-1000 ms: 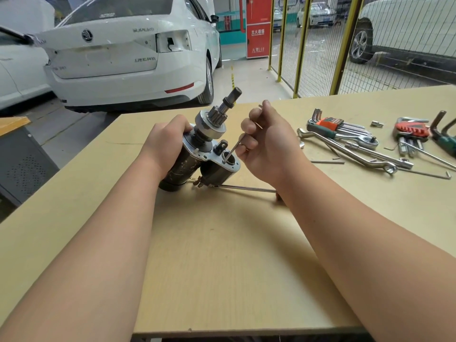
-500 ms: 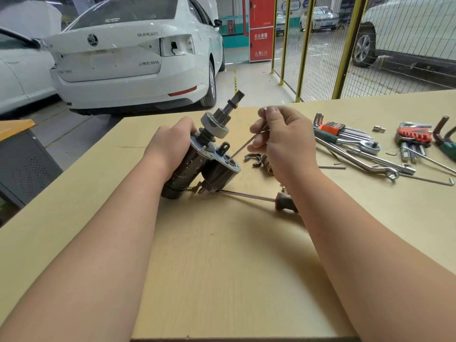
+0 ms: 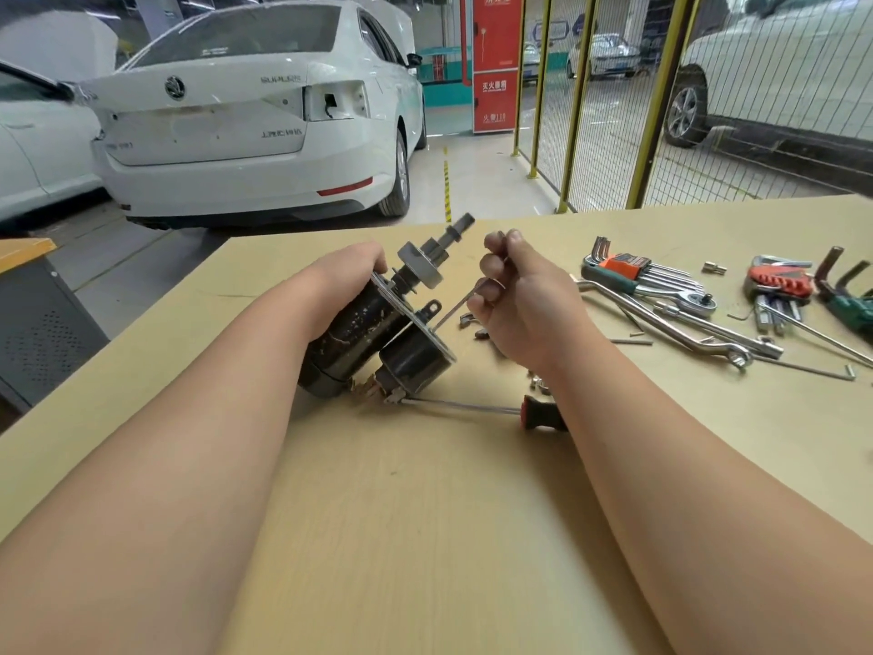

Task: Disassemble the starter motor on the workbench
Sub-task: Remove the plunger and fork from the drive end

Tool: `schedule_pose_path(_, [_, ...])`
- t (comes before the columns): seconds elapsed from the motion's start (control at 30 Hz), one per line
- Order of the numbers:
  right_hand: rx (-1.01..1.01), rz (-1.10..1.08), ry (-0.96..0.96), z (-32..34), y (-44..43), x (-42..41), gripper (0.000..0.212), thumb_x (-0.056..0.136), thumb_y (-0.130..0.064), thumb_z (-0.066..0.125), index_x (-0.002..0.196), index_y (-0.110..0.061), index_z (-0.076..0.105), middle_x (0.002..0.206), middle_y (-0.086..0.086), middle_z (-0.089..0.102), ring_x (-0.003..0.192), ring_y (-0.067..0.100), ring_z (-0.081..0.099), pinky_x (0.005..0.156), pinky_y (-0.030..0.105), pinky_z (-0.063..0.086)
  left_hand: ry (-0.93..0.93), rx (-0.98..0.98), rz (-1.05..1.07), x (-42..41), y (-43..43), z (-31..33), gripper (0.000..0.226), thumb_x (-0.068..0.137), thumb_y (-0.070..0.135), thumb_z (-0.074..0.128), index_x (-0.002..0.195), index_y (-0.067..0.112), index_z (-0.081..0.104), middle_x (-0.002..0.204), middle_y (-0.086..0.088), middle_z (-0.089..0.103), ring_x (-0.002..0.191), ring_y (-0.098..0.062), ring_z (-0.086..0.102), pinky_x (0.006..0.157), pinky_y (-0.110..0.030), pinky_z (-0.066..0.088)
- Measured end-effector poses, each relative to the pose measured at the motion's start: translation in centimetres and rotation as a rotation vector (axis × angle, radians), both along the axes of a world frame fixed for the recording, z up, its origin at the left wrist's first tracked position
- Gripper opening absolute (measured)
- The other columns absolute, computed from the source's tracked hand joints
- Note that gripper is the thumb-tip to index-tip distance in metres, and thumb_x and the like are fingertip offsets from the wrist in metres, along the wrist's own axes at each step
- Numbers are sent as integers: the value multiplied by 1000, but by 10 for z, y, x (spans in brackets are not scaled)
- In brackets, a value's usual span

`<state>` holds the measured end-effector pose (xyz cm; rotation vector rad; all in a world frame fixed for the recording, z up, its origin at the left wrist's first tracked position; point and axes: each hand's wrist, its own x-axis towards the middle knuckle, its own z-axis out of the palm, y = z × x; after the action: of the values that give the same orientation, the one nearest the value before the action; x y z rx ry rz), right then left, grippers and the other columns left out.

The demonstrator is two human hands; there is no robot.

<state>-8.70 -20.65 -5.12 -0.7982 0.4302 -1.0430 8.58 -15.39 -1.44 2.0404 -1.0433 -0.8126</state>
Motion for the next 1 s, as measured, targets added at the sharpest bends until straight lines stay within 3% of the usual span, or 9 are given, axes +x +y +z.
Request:
schedule_pose_path(0.2, [-136,-321,121,-12,5,1,14,98,-15,50,86,-12,57,67,2,60,46,8,50,50,24,51,-35,8,-19,1,-12,-5,30,83,42,44,87,15,57,78,-9,58,74,-25,56,62,-34,40])
schedule_pose_path(0.3, [-197,-461,257,-16,7,-2,7,93,-13,59,86,-13,63,60,-1,60,50,10,58,53,26,54,-28,-5,-14,4,-12,-8,35,77,46,44,88,16,58,79,-9,59,77,-26,58,65,-35,42])
schedule_pose_path(0.47, [-32,-366,231,-17,11,-3,12,87,-15,68,82,-7,61,61,5,64,52,16,64,50,25,53,-47,-9,4,3,-11,-10,33,79,47,43,86,18,57,86,-10,60,84,-27,57,66,-36,41])
schedule_pose_path(0.77, [-203,-461,323,-20,13,-1,24,95,-14,55,71,-11,59,57,0,64,50,14,61,59,34,58,-50,7,3,0,-11,-9,29,87,43,43,87,17,55,85,-9,57,81,-25,55,63,-34,38])
schedule_pose_path(0.87, [-247,-499,405,-19,13,-2,8,94,-13,55,86,-15,57,62,2,66,49,13,62,55,31,56,-54,22,-5,-2,-11,-8,27,89,41,42,86,17,53,85,-9,55,80,-24,53,64,-34,39])
schedule_pose_path(0.93, [-355,-562,569,-19,10,-3,16,92,-15,57,103,-23,50,69,1,68,47,12,63,50,28,52,-76,39,-22,-4,-11,-7,25,92,38,40,88,17,52,87,-9,54,81,-24,52,63,-34,37])
schedule_pose_path(1.0, [-487,-629,721,-17,8,-3,19,90,-19,59,106,-26,51,74,-7,64,51,9,63,52,23,49,-104,49,-41,-6,-11,-7,24,94,37,38,91,17,51,89,-10,55,82,-24,52,61,-33,36])
